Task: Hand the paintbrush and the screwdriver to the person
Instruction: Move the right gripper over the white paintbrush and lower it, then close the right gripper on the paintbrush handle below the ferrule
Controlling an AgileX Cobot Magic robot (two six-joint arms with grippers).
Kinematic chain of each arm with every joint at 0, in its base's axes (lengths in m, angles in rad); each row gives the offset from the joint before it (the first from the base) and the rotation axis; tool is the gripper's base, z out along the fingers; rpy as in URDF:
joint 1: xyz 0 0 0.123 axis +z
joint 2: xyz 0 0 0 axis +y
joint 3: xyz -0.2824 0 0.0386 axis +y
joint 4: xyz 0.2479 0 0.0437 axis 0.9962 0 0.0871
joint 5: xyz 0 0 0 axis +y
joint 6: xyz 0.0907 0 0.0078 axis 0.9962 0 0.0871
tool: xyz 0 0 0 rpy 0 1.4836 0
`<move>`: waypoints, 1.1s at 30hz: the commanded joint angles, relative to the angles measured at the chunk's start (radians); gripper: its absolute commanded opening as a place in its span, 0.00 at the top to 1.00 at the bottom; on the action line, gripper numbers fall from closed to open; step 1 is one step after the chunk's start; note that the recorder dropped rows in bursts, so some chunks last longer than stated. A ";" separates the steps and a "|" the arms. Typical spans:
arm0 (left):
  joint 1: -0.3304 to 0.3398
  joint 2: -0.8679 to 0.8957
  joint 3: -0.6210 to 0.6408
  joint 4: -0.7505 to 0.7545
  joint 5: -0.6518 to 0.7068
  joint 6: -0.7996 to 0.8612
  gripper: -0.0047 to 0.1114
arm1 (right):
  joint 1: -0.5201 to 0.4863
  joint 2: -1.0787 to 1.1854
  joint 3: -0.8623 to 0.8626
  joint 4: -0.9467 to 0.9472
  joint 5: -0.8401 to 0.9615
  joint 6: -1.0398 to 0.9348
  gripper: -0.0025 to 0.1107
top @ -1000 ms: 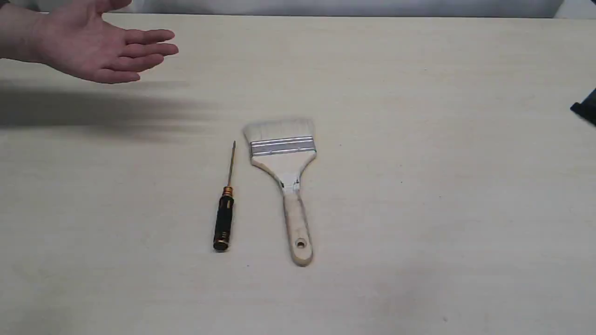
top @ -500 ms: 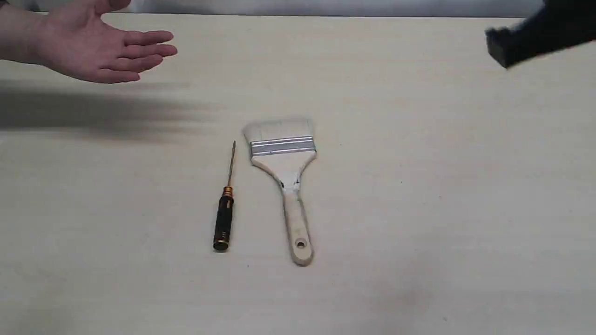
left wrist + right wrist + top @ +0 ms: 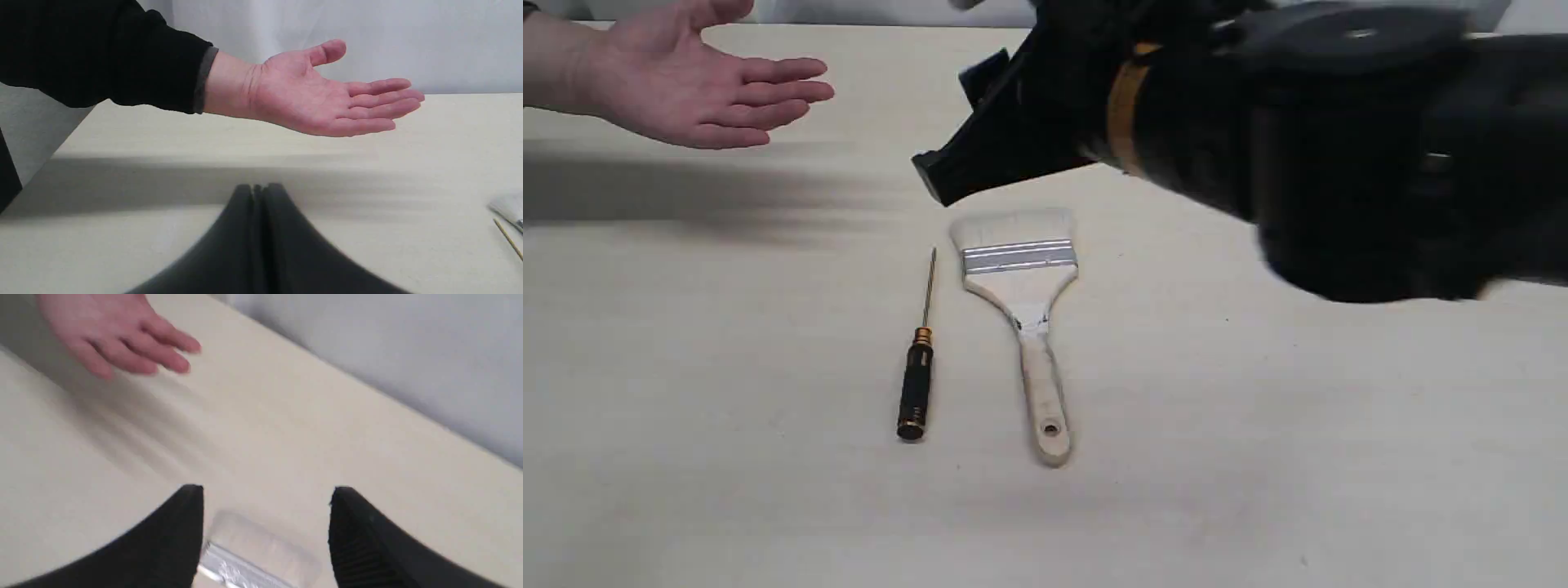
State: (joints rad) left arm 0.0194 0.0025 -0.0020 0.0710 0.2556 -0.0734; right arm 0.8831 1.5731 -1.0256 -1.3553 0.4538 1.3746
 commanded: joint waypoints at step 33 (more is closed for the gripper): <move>-0.008 -0.002 0.002 -0.004 -0.006 -0.002 0.96 | -0.090 0.601 -0.325 1.074 0.214 -0.763 0.47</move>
State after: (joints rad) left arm 0.0194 0.0025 -0.0020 0.0710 0.2556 -0.0734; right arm 0.8124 2.1316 -1.3628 -0.2805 0.7048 0.5877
